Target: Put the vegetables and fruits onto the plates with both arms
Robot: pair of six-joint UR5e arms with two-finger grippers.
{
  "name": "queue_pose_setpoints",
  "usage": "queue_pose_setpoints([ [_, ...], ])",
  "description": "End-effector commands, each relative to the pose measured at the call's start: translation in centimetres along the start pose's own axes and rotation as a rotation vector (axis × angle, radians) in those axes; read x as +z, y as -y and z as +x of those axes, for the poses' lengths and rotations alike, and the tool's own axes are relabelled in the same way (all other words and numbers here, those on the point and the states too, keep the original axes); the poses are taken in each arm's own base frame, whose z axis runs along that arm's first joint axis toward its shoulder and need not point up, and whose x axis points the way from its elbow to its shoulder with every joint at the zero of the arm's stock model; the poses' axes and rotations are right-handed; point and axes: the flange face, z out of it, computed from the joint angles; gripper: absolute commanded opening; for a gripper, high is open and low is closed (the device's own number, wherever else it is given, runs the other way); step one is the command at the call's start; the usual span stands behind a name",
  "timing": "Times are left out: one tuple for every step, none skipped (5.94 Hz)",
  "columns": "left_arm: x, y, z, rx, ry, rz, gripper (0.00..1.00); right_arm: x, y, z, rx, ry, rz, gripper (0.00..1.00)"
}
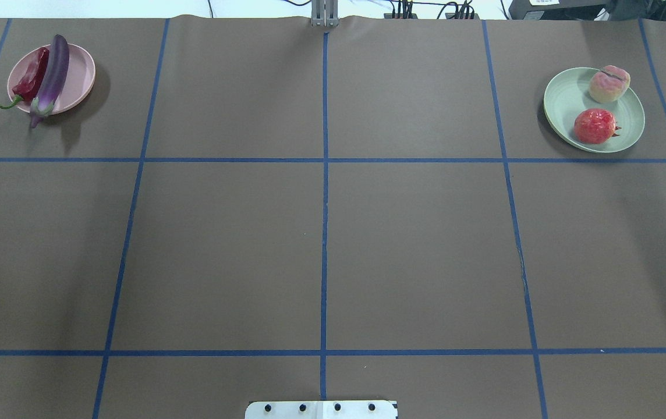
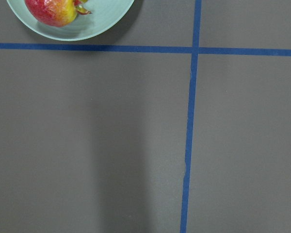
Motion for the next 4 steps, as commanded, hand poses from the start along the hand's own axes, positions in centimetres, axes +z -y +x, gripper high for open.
queue_pose_setpoints([
  [1.2, 0.2, -0.2, 0.015, -0.005, 0.0, 1.0, -0.2, 0.1, -0.3, -0.006, -0.001, 0.005, 1.0],
  [0.8, 1.4, 1.2, 0.02, 0.003, 0.012, 1.0, -0.3, 0.1, -0.3, -0.009, -0.001, 0.007, 1.0],
  [0.5, 2.2, 3.0, 0.014, 0.006, 0.018, 1.0, -0.4, 0.2, -0.5, -0.019, -0.002, 0.017, 1.0],
  [0.2, 2.1, 3.2, 0.018, 0.008, 0.022, 1.0, -0.5, 0.2, -0.6, -0.021, -0.004, 0.02, 1.0],
])
